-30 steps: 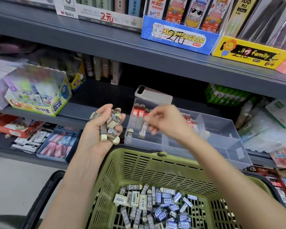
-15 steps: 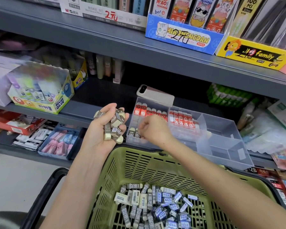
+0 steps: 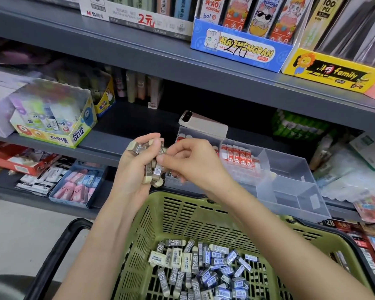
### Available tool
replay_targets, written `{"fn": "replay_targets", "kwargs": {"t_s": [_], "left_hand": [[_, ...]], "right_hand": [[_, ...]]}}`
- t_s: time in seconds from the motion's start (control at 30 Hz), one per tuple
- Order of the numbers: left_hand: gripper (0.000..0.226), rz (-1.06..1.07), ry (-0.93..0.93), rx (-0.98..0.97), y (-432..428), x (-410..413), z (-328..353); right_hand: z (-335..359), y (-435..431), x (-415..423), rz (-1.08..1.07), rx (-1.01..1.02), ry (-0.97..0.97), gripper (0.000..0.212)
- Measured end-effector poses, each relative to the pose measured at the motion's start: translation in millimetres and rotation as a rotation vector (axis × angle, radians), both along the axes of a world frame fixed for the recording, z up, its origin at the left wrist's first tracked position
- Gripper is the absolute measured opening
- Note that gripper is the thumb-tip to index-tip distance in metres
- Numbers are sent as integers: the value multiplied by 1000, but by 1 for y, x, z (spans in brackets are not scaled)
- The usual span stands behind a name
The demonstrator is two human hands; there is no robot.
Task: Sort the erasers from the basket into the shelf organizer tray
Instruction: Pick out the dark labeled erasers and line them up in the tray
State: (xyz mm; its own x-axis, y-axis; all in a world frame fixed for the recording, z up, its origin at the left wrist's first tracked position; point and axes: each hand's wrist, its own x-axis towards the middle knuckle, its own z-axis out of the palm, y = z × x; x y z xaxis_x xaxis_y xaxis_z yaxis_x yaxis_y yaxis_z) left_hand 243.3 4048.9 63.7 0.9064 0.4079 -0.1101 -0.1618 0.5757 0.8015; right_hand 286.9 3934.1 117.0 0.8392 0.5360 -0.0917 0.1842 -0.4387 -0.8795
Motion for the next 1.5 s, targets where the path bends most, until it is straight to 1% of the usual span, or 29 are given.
{"fn": "replay_targets", "kwargs": {"t_s": [0.03, 0.07, 0.1, 0.17, 0.23, 0.3, 0.37, 0.4, 0.47, 0.53, 0.63, 0.7, 0.77, 0.83, 0.9, 0.97, 1.03, 1.1, 1.13, 1.23, 1.27, 1.37, 1.43, 1.5], "left_hand": [[15, -8, -4, 30, -1, -1, 0], [17, -22, -7, 58, -2, -2, 0], [20, -37, -6, 75, -4, -2, 1], [24, -52, -8, 76, -6, -2, 1], [23, -46, -22, 43, -6, -1, 1], [21, -15, -20, 5, -3, -1, 1], [22, 13, -4, -2, 1, -1, -1], [24, 20, 2, 4, 3, -1, -1], [26, 30, 1, -1, 6, -2, -3], [27, 40, -4, -23, 8, -1, -3], [29, 41, 2, -31, 7, 0, -5], [29, 29, 3, -28, 5, 0, -4], [27, 23, 8, -32, 4, 0, -4], [23, 19, 13, -39, 4, 0, -4], [16, 17, 15, -59, 3, 1, -4], [18, 24, 6, -113, 1, 1, -3], [27, 21, -12, -170, 0, 1, -1], [31, 8, -23, -190, -1, 1, 1], [32, 2, -25, -191, -1, 0, 2], [32, -25, -23, -163, -3, 0, 4], [30, -30, -20, -148, -4, 1, 4], [22, -28, -9, -118, -6, 0, 4], [19, -23, 6, -114, -7, 0, 5], [20, -14, 14, -154, -8, 1, 6]], "right_hand": [[2, -1, 2, 21, 37, 95, 20], [5, -4, 5, 59, 54, 156, 26], [6, -7, 8, 117, 46, 176, 34], [9, -13, 12, 248, -8, 151, 47], [10, -19, 15, 316, -37, 147, 48], [11, -27, 20, 276, 9, 183, 42], [10, -35, 29, 151, 74, 202, 32], [8, -39, 34, 91, 71, 177, 27], [1, -43, 39, 30, -29, 93, 21], [-11, -41, 38, 22, -168, 30, 15], [-26, -35, 38, 33, -330, -39, 22], [-29, -31, 42, 46, -391, -71, 21], [-31, -26, 45, 34, -404, -73, 18], [-36, -21, 44, 27, -464, -142, 15], [-41, -15, 41, 51, -573, -231, 13], [-41, -13, 38, 72, -620, -260, 11], [-36, -15, 38, 67, -600, -258, 16], [-29, -19, 37, 41, -529, -309, 19], [-25, -20, 36, 26, -456, -323, 20], [-11, -18, 25, 6, -142, -200, 21], [-9, -17, 23, 8, -93, -208, 19], [-5, -14, 15, 68, -110, -281, 15], [-4, -13, 12, 136, -110, -262, 15], [-3, -13, 11, 183, -66, -229, 11]]}}
